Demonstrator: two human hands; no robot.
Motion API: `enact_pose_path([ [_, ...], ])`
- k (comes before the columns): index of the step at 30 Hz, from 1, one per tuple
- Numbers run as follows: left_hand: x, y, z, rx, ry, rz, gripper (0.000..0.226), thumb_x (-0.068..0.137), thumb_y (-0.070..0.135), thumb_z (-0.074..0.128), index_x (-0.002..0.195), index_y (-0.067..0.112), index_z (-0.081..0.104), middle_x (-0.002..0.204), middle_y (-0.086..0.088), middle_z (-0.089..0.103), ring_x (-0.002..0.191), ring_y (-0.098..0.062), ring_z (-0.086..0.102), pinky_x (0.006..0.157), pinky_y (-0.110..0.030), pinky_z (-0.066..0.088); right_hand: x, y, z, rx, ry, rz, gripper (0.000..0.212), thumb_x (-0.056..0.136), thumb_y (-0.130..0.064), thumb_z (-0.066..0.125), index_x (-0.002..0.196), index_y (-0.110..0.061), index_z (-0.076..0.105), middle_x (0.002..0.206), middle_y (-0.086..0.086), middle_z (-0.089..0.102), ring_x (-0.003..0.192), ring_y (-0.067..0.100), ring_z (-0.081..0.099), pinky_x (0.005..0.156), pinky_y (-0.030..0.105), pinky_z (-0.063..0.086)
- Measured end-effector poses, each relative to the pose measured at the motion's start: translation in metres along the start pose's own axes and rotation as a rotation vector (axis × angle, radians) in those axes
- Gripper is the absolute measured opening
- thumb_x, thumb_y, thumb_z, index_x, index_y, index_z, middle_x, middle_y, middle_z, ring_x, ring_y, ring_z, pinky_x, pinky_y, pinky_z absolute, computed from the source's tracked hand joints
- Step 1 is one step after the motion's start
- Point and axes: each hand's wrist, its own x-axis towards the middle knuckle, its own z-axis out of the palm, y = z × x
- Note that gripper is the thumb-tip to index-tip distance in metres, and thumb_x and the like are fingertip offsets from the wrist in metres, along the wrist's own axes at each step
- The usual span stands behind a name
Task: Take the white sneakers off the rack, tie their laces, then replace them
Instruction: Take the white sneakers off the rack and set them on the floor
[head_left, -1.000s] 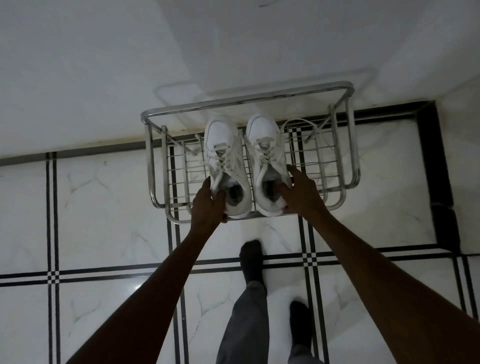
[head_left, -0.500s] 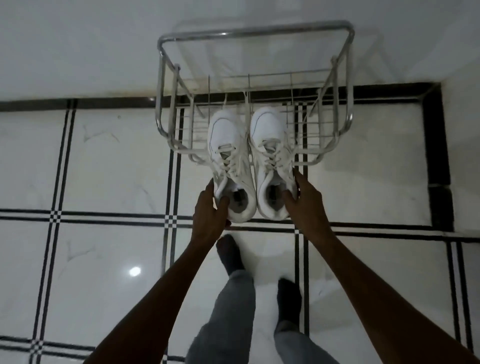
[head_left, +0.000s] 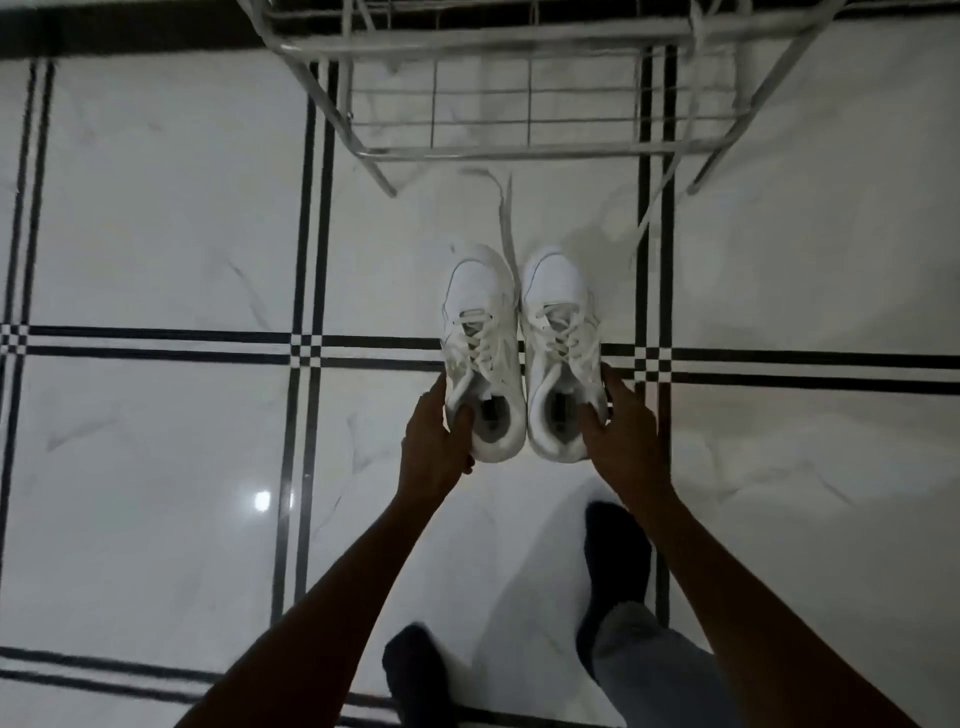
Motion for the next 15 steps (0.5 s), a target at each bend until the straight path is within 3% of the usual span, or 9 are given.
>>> enact_pose_path([
  [2,0.023,-0.032,0.016,0.008,-0.008,0.004,0.047,0.098,0.028,0.051,0.145,0.026,0.048,0.11,-0.013,0.067,0.048,-0.021,0.068,0.044,-0.027,0.053,0.02,0.028,0.027,0.008,-0.016,0.005,0.042,0.095,-0.01,0.057,0.136,-0.005,0.05,0.118,0.014,0.066,0.107,0.025,0.064,0.088,0.03,0.051],
  [4,0.045,-0.053,0.026,-0.005,-0.007,-0.013,0.044,0.099,0.027,0.052,0.143,0.021,0.05,0.109,-0.014,0.068,0.047,-0.02,0.067,0.044,-0.026,0.052,0.039,0.044,0.044,-0.023,-0.021,-0.002,0.041,0.096,-0.01,0.057,0.135,-0.006,0.051,0.11,0.002,0.063,0.099,0.014,0.059,0.081,0.018,0.044],
  [6,0.061,-0.069,0.038,-0.024,0.001,-0.018,0.039,0.1,0.025,0.053,0.138,0.015,0.053,0.104,-0.015,0.068,0.045,-0.018,0.065,0.043,-0.024,0.05,0.055,0.057,0.058,-0.025,-0.025,0.016,0.04,0.096,-0.013,0.057,0.136,-0.008,0.052,0.113,0.005,0.064,0.101,0.013,0.058,0.081,0.012,0.038],
  [10,0.098,-0.089,0.056,-0.052,0.026,0.0,0.034,0.098,0.025,0.054,0.131,0.015,0.056,0.094,-0.014,0.07,0.045,-0.02,0.065,0.044,-0.027,0.049,0.088,0.079,0.082,0.01,0.029,0.019,0.041,0.095,-0.013,0.057,0.135,-0.008,0.053,0.126,0.015,0.064,0.119,0.027,0.059,0.09,0.022,0.04],
  [15,0.113,-0.094,0.057,-0.014,0.008,0.071,0.047,0.098,0.037,0.057,0.144,0.03,0.051,0.107,-0.004,0.067,0.056,-0.016,0.07,0.045,-0.022,0.049,0.104,0.082,0.082,-0.084,-0.014,0.064,0.039,0.094,-0.02,0.059,0.129,-0.004,0.056,0.121,0.018,0.065,0.112,0.033,0.062,0.086,0.028,0.046],
])
